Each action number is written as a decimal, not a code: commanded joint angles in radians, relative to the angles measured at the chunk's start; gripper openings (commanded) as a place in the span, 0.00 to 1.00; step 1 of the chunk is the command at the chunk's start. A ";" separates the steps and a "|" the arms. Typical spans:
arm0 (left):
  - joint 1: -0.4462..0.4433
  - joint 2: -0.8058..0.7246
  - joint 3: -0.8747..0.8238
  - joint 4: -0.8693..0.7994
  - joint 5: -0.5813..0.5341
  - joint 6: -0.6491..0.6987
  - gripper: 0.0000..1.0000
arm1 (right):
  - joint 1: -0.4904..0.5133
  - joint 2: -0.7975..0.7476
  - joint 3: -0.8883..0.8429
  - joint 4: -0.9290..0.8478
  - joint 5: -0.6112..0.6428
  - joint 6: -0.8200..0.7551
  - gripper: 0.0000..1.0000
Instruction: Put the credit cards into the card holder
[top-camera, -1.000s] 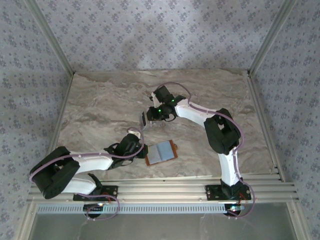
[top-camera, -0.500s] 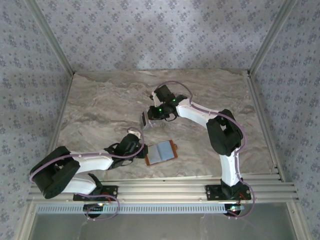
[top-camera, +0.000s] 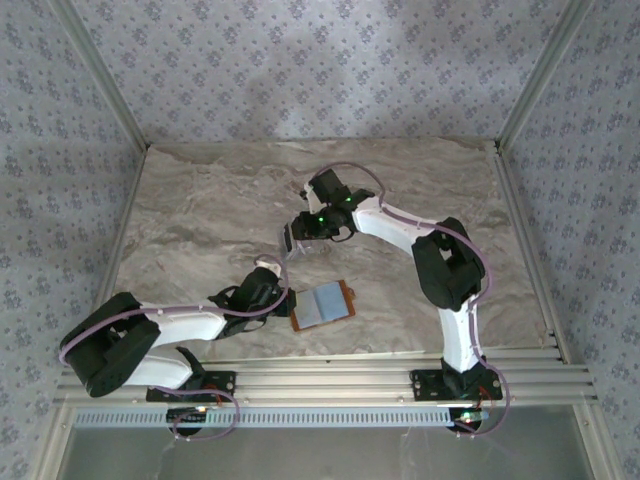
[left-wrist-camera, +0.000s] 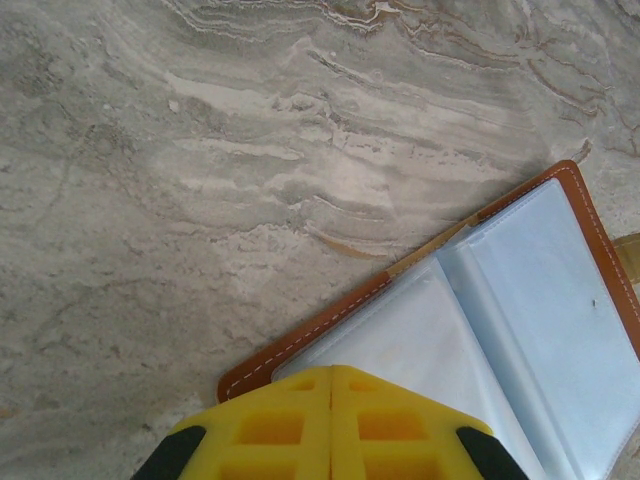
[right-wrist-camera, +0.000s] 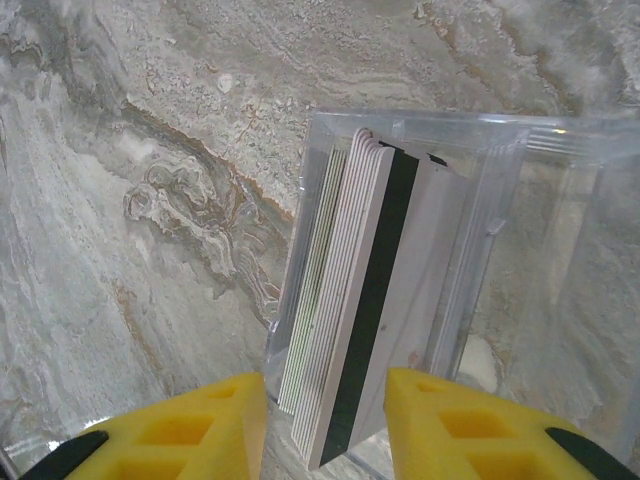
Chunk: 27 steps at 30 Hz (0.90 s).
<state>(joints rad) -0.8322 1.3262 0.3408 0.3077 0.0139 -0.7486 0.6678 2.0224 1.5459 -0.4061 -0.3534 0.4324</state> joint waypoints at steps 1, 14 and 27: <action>-0.004 0.003 -0.007 -0.022 -0.008 0.017 0.06 | -0.005 0.033 0.038 -0.028 -0.034 0.000 0.40; -0.004 0.005 -0.005 -0.020 -0.010 0.019 0.06 | -0.005 0.040 0.036 0.014 -0.138 0.006 0.33; -0.004 0.007 -0.002 -0.022 -0.009 0.020 0.06 | -0.015 0.026 0.016 0.043 -0.158 0.017 0.18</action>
<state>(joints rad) -0.8322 1.3262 0.3408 0.3077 0.0139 -0.7452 0.6586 2.0628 1.5677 -0.3733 -0.4870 0.4446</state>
